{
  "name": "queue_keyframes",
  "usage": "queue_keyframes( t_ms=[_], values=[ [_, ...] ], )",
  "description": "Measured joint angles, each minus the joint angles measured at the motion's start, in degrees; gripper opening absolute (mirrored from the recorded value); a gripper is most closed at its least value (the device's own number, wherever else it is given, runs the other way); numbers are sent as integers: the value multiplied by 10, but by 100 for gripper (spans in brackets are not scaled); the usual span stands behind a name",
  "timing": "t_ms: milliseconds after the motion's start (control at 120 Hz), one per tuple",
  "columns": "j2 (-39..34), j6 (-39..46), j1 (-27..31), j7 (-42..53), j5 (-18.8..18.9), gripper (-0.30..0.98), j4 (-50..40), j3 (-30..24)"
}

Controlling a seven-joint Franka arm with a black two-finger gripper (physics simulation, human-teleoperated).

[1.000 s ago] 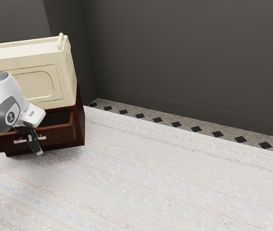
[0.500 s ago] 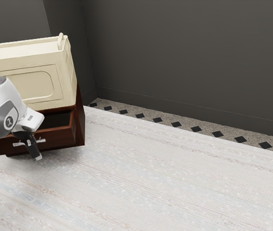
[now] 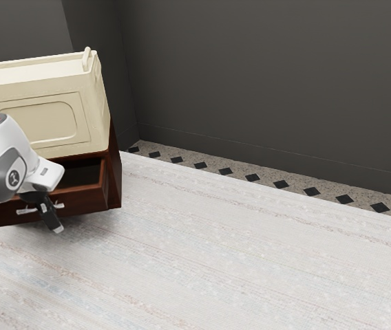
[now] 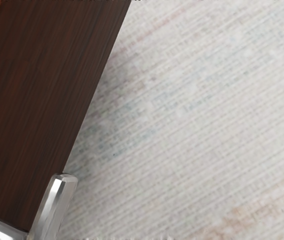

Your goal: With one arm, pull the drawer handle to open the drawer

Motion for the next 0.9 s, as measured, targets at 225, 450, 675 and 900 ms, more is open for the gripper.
queue_keyframes(
  t_ms=[225, 450, 675, 900],
  values=[
    [-28, 0, 0, -1, -16, 67, -22, 0],
    [-49, 0, 0, -2, -32, 68, -41, -5],
    [-61, -3, 0, -2, -46, 68, -48, -17],
    [-82, -6, 0, -3, -52, 68, -50, -17]
  ],
)
